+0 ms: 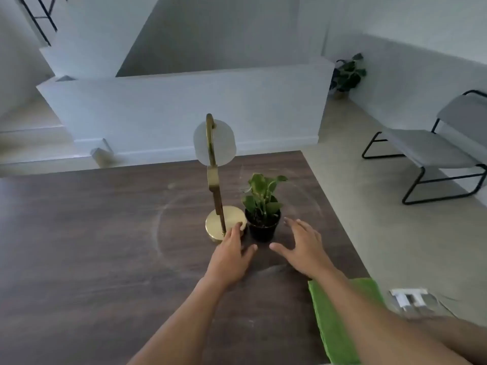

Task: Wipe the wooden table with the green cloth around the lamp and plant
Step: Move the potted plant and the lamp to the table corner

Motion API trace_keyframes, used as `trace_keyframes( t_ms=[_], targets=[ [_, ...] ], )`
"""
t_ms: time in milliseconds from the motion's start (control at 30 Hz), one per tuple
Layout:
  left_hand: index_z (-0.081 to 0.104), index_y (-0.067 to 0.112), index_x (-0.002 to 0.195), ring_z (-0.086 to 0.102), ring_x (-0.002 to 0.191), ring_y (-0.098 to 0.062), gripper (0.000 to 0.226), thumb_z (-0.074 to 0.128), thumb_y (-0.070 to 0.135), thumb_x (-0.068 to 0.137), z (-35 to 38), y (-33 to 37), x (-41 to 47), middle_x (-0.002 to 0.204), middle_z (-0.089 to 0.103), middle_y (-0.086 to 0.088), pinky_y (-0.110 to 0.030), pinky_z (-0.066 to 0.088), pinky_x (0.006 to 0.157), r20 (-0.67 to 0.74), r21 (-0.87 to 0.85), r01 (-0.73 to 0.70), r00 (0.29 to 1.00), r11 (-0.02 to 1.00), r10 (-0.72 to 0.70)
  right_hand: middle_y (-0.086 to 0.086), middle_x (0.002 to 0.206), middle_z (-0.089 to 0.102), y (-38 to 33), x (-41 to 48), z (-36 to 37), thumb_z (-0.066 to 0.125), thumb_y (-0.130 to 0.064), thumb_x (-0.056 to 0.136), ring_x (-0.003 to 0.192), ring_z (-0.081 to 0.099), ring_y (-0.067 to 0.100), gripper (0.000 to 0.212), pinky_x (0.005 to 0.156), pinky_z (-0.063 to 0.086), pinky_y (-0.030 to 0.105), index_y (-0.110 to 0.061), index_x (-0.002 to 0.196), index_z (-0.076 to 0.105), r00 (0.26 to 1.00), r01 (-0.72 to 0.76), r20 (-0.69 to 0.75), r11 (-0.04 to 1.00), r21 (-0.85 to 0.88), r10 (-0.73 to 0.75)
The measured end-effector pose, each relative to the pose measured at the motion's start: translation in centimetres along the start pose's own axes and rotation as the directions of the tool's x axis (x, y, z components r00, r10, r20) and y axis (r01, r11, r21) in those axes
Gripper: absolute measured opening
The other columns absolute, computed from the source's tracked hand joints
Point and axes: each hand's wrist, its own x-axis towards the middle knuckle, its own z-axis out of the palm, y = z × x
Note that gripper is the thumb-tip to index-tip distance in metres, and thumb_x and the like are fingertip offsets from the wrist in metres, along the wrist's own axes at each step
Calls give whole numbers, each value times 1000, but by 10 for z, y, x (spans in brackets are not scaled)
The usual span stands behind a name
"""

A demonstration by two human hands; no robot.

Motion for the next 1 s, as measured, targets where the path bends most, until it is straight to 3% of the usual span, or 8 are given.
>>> trace_keyframes(
  t_ms=[167, 300, 367, 533, 667, 867, 933, 1000],
  targets=[
    [31, 25, 148, 61, 95, -7, 71, 67, 39, 87, 2, 1, 17, 135, 52, 4, -36, 50, 95, -62, -180, 42, 997, 983, -54, -1, 143, 47, 2, 17, 7, 67, -61, 80, 141, 26, 19, 77, 114, 23, 37, -30, 145, 41, 1000, -19, 22, 995, 96, 17],
    [34, 31, 145, 62, 102, -14, 74, 72, 38, 83, 6, 3, 28, 127, 58, 8, -38, 51, 94, -95, -317, 61, 991, 946, -96, -6, 128, 59, 3, 28, 9, 68, -67, 70, 127, 47, 16, 71, 105, 42, 42, -39, 133, 51, 999, -44, 23, 978, 205, 40],
    [37, 32, 144, 64, 99, -13, 75, 75, 37, 80, 7, 3, 33, 123, 59, 10, -39, 52, 92, -81, -367, 86, 989, 926, -123, -6, 123, 64, 0, 33, 7, 76, -56, 71, 120, 53, 13, 62, 98, 46, 36, -37, 127, 58, 999, -51, 19, 964, 263, 47],
    [46, 32, 136, 65, 97, -18, 70, 81, 29, 76, 5, 4, 41, 107, 60, 14, -40, 54, 88, -73, -435, 95, 988, 896, -140, -14, 113, 69, -3, 39, -1, 85, -34, 72, 111, 60, 3, 56, 94, 48, 27, -29, 123, 64, 999, -44, 37, 923, 381, 32],
    [47, 31, 137, 64, 91, -14, 71, 81, 29, 75, 2, 13, 51, 110, 61, 10, -31, 54, 82, -71, -441, 88, 989, 893, -133, -14, 113, 68, 0, 47, -15, 87, -39, 68, 109, 60, 2, 59, 94, 48, 27, -33, 122, 63, 998, -45, 53, 917, 396, 26],
    [47, 30, 138, 61, 102, -11, 73, 81, 34, 74, 6, 32, 80, 113, 61, 12, -40, 53, 92, -47, -475, 63, 994, 878, -97, -18, 107, 69, 11, 68, -44, 87, -40, 67, 103, 60, -6, 56, 88, 45, 21, -30, 118, 66, 998, -60, 44, 906, 418, 46],
    [47, 31, 136, 61, 100, -9, 69, 81, 30, 76, 6, 41, 91, 111, 61, 10, -35, 53, 89, -25, -504, 64, 996, 861, -89, -19, 103, 68, 15, 78, -54, 88, -38, 67, 98, 59, -9, 55, 84, 43, 18, -31, 116, 64, 996, -82, 59, 899, 430, 63],
    [48, 30, 135, 61, 96, -5, 67, 81, 25, 77, 7, 51, 105, 110, 61, 9, -26, 52, 82, -16, -537, 65, 996, 841, -87, -18, 105, 69, 22, 90, -63, 88, -45, 63, 101, 61, -5, 64, 91, 48, 24, -32, 120, 62, 995, -99, 68, 891, 444, 77]
  ],
)
